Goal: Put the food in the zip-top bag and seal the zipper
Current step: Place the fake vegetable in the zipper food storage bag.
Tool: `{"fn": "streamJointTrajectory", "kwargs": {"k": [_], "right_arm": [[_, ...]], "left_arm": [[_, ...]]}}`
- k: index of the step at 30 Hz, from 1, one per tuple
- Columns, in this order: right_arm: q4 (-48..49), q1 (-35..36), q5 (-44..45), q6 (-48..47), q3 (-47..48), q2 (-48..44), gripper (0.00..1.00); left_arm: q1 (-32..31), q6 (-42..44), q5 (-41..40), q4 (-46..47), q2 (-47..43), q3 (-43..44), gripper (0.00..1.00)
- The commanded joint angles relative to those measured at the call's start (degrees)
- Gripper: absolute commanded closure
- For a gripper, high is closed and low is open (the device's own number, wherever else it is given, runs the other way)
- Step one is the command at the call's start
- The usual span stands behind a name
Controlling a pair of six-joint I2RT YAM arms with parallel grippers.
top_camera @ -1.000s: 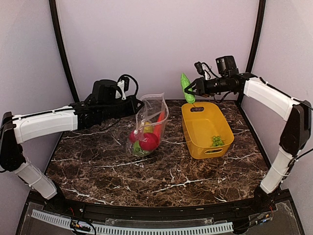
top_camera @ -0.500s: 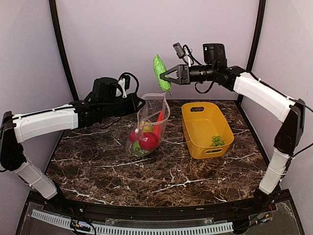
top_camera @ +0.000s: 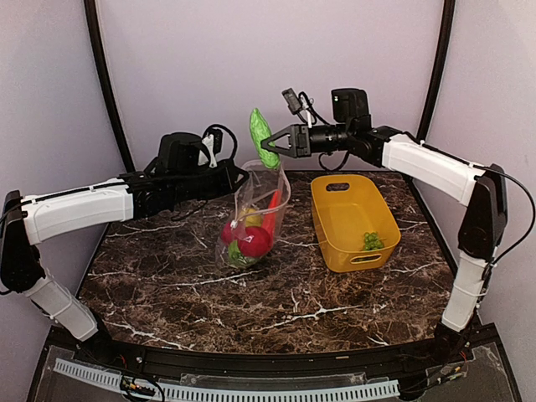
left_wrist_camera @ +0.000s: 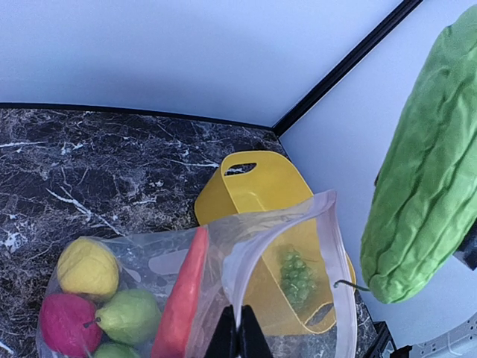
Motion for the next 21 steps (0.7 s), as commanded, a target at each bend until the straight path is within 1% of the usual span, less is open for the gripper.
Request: {"fn": "streamJointTrajectory", "kwargs": {"k": [1, 7, 9, 10, 11, 13, 17, 20, 21], "right_arm": [[3.4, 1.1, 2.4, -2.3, -2.3, 1.5, 0.96], [5.6, 1.9, 3.9, -2.1, -4.8, 2.3, 0.94], [5.6, 2.2, 4.0, -2.0, -5.2, 2.6, 0.91], [5.6, 2.4, 4.1, -2.1, -5.4, 2.6, 0.87], [5.6, 2.6, 4.1, -2.4, -5.6, 2.4, 0.83], [4.5, 2.8, 4.4, -3.4, -6.1, 1.7, 0.68], [0.2, 2.8, 5.6, -6.6, -5.9, 0.0, 0.43], [-5.3, 2.7, 8.4, -9.8, -4.0, -1.0, 0.30], [-7.1, 2.8, 9.8, -10.4, -3.4, -1.4, 0.28]], "left_arm": [[0.3, -0.8, 0.4, 0.8, -2.7, 1.8, 0.99], [0.4, -2.5, 2.5, 2.0, -2.9, 1.5, 0.99], [0.4, -3.1, 2.3, 2.4, -3.1, 1.1, 0.99], [0.5, -3.2, 2.2, 2.6, -3.4, 1.0, 0.99], [0.6, -3.6, 2.2, 2.8, -3.6, 0.7, 0.99], [0.9, -3.8, 1.8, 3.2, -4.2, 0.2, 0.99], [1.2, -3.4, 1.2, 2.9, -5.0, -0.3, 0.99], [1.3, -3.6, 1.3, 3.1, -5.2, -0.8, 0.99], [1.4, -3.7, 1.2, 3.3, -5.2, -1.0, 0.99]]}}
